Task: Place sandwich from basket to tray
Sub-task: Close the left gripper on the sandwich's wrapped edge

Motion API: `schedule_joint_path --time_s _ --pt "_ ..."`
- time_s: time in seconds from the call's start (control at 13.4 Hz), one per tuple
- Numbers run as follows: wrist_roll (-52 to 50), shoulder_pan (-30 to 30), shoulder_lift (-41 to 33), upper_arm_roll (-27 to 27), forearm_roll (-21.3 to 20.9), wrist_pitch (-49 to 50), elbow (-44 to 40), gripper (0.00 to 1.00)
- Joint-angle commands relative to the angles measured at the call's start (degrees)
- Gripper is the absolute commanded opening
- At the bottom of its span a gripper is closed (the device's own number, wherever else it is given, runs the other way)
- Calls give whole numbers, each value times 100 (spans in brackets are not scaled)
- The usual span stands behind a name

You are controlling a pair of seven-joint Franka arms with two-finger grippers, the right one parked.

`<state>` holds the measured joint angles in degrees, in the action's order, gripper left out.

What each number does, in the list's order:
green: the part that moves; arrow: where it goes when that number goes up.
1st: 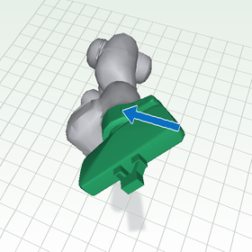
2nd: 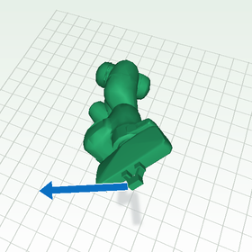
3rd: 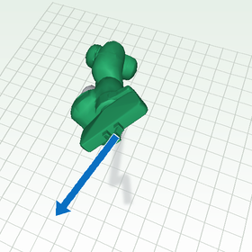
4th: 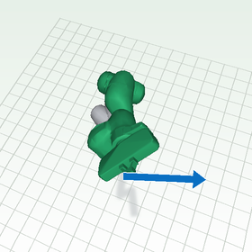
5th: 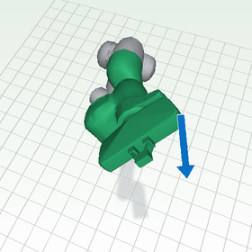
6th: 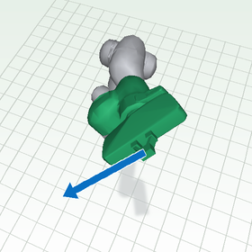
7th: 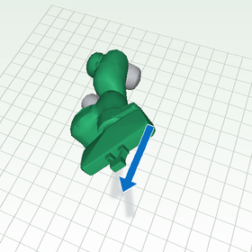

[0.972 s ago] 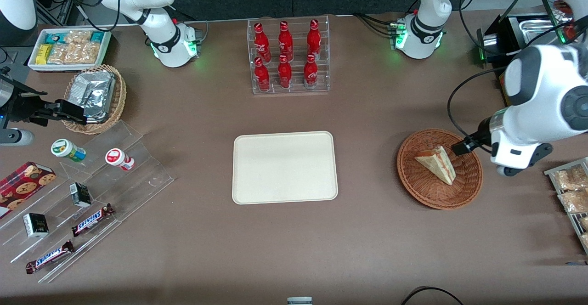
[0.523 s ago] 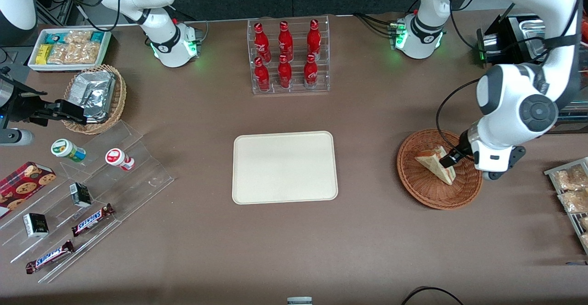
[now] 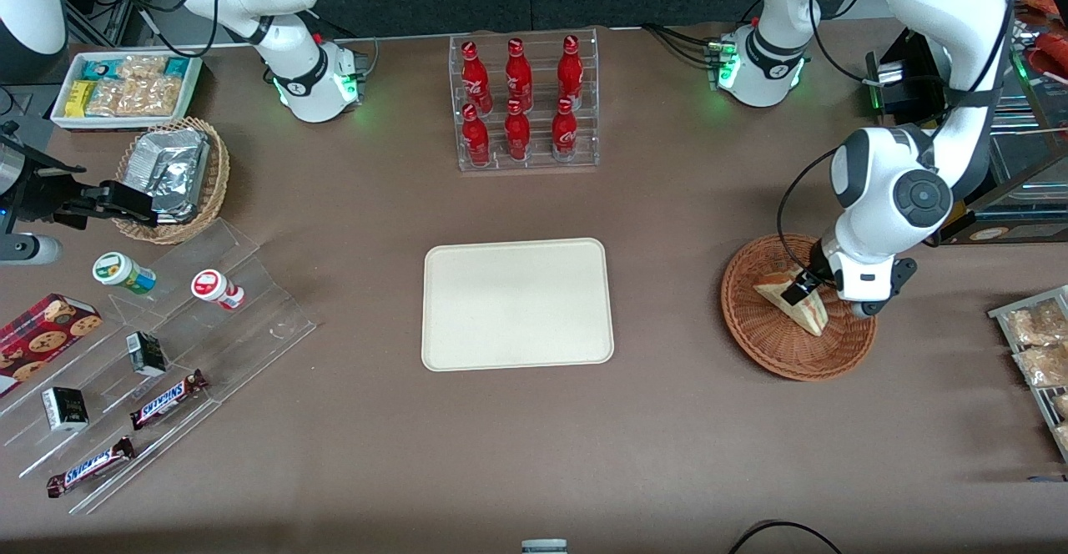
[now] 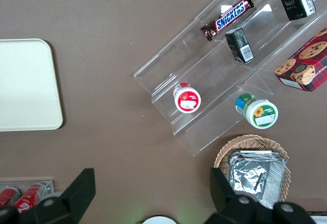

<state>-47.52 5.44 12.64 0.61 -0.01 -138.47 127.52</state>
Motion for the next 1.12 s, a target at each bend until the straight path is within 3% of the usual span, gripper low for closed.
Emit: schedule_joint_path --time_s 0.0,0.3,0.45,0.52,0.6,0.82,1.05 --pt "-126 27 256 18 10 -320 1 100" --pt "-135 18 573 27 10 -637 1 98" --pt "-117 18 591 27 -26 -629 -7 46" --pt "-91 18 547 18 -26 -594 -34 27" --pt "-65 27 460 27 -26 -550 -69 19" --pt "-56 79 117 9 -43 569 -663 12" --pt "-117 473 273 -227 9 2582 -2156 12"
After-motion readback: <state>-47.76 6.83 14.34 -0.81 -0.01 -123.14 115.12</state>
